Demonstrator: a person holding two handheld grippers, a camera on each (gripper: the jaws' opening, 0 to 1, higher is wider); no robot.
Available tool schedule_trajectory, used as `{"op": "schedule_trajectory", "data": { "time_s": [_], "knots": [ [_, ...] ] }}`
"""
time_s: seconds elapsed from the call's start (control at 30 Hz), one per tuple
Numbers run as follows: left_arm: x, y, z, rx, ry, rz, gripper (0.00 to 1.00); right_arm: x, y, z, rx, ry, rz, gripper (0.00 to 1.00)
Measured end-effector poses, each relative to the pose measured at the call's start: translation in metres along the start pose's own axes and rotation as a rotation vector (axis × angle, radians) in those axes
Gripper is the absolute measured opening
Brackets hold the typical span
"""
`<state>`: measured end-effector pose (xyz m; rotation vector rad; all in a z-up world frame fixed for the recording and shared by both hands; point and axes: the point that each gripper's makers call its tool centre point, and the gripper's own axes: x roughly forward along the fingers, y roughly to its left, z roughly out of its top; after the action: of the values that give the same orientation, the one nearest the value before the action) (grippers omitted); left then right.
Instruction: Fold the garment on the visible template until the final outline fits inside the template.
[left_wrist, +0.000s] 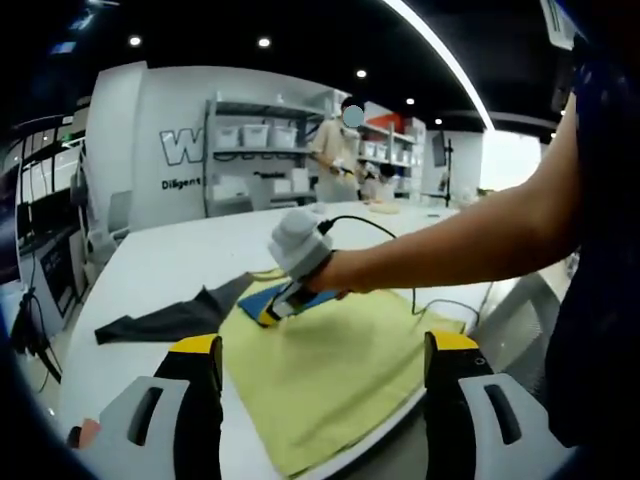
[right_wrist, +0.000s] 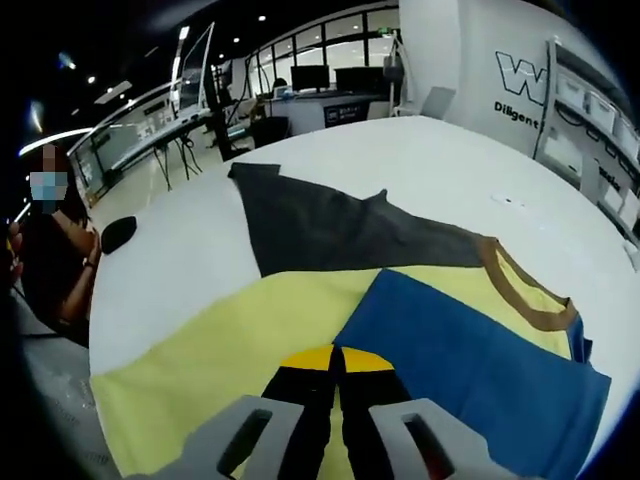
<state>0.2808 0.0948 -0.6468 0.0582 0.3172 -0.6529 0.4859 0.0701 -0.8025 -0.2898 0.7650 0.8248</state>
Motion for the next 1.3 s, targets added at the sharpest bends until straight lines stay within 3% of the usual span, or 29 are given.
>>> {"op": "schedule_trajectory", "data": {
  "time_s": [0.23, 0.37, 0.6, 0.8, 1.07, 1.3],
  "knots": [
    [0.000, -0.001, -0.001, 0.001, 0.004, -0.005, 0.78, -0.001, 0.001, 0.002, 0.010, -0.016, 0.019, 0.00],
    [0.000, -0.001, -0.001, 0.000, 0.007, -0.005, 0.77, -0.015, -0.006, 0.011, 0.011, -0.062, -0.006, 0.00],
    [0.001, -0.002, -0.001, 0.004, 0.010, -0.012, 0.77, -0.050, -0.059, 0.007, 0.005, -0.088, -0.122, 0.00],
    [0.001, -0.003, -0.001, 0.004, 0.012, -0.017, 0.77, -0.081, -0.104, -0.010, 0.042, -0.084, -0.207, 0.00],
    [0.001, -0.003, -0.002, 0.001, 0.016, -0.021, 0.77, -0.129, -0.160, -0.054, 0.157, -0.080, -0.330, 0.00],
    [0.001, -0.004, -0.004, 0.002, 0.023, -0.027, 0.77, -0.152, -0.178, -0.081, 0.229, -0.082, -0.380, 0.00]
  ]
}}
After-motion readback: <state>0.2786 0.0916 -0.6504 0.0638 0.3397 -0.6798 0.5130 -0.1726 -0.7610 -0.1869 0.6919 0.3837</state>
